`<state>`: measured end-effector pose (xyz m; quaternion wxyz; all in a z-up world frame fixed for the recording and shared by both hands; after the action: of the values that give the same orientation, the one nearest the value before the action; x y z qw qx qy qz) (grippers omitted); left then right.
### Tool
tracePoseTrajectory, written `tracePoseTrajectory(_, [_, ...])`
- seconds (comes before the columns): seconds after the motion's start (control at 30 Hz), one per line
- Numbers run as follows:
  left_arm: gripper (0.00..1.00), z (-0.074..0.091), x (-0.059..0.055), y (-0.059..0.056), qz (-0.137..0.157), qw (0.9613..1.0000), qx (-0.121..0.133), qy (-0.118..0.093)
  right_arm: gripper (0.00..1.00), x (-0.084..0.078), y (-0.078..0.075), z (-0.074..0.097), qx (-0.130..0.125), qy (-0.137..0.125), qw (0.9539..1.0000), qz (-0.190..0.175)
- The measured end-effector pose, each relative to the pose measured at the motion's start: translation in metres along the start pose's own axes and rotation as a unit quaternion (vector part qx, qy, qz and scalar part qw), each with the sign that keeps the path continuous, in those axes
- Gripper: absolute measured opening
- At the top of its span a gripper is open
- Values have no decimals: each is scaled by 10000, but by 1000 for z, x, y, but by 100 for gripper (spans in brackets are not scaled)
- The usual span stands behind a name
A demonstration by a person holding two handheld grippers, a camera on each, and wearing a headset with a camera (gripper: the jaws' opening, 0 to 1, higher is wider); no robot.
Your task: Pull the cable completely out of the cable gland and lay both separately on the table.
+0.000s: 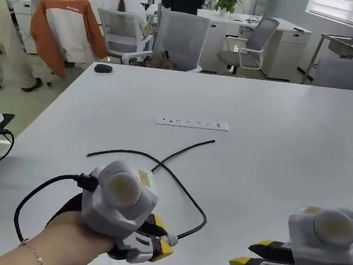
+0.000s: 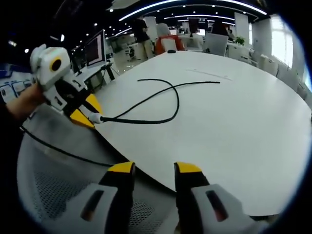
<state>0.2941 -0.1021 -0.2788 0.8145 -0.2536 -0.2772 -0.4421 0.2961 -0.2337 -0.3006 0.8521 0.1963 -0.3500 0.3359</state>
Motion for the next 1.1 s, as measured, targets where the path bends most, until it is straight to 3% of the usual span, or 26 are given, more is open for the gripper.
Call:
tracePoseTrajectory(0.13, [17, 1, -2, 0, -6, 10000, -38, 54, 33, 1, -2, 2, 174, 10, 9998, -58])
tracePoseTrajectory(0.23, [17, 1, -2, -2, -55, 9999, -59, 71, 32, 9, -1, 4, 241, 3, 9997, 102])
tracePoseTrajectory(0.4, [17, 1, 0, 1, -14, 10000, -65, 12, 32, 35, 1, 2, 360, -117, 9983, 449])
tracePoseTrajectory(0.6, [17, 2, -1, -1, -132, 9999, -89, 40, 32, 62, 13, -6, 675, -254, 9932, 917])
tracePoseTrajectory(0.67, [17, 2, -1, -1, -164, 9998, -99, 42, 32, 67, 22, -10, 895, -229, 9900, 1065])
tracePoseTrajectory(0.83, [17, 6, 0, 0, -148, 9999, -75, 2, 32, 68, 46, -21, 1467, -20, 9760, 1610])
tracePoseTrajectory(0.97, [17, 7, -2, -1, -200, 9998, -65, 71, 33, 69, 60, -27, 1791, 17, 9666, 1835])
tracePoseTrajectory(1.03, [17, 8, -2, -1, -222, 9997, -77, 80, 33, 75, 71, -27, 2057, -153, 9635, 1707])
tracePoseTrajectory(1.1, [17, 9, -2, -3, -256, 9996, -114, 90, 33, 81, 76, -28, 2114, -324, 9621, 1693])
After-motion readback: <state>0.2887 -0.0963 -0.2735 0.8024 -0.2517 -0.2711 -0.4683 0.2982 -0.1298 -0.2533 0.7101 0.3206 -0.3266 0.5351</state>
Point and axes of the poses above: the centre of the closed fingertips' face, and the gripper's own axes: z roughly backward along the fingers, y roughly to its left, x roughly out of its top, the point moved 1 cm from there along z, roughly backward along the fingers, and after that the axes turned 12 degrees about z, right-handed, at the moved point
